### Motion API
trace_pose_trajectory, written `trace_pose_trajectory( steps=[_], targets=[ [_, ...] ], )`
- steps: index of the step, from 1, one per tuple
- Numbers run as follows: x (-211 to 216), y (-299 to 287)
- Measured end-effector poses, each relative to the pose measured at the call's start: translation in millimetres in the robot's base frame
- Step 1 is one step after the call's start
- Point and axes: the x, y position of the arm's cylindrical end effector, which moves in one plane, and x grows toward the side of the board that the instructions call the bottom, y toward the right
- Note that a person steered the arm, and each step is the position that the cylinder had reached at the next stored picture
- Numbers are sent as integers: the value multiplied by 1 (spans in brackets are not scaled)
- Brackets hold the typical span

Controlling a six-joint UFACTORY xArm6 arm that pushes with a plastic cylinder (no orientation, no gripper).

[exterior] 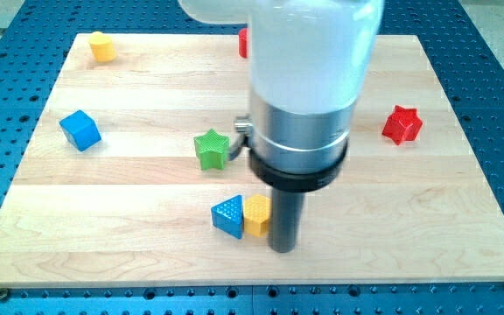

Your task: Slide the green star to the bottom right side of the board

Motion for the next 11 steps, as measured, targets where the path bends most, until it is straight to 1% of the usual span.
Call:
trace_pose_trajectory(
  steps=[1,2,3,4,5,6,7,8,9,10,11],
  targets=[
    [-27,5],
    [-28,-65],
    [-57,-96],
    [-84,-141],
    [-131,-141],
    [-135,-91],
    [-108,-6],
    [-100,7],
    [-105,-26],
    [-77,4],
    [-59,58]
  ],
)
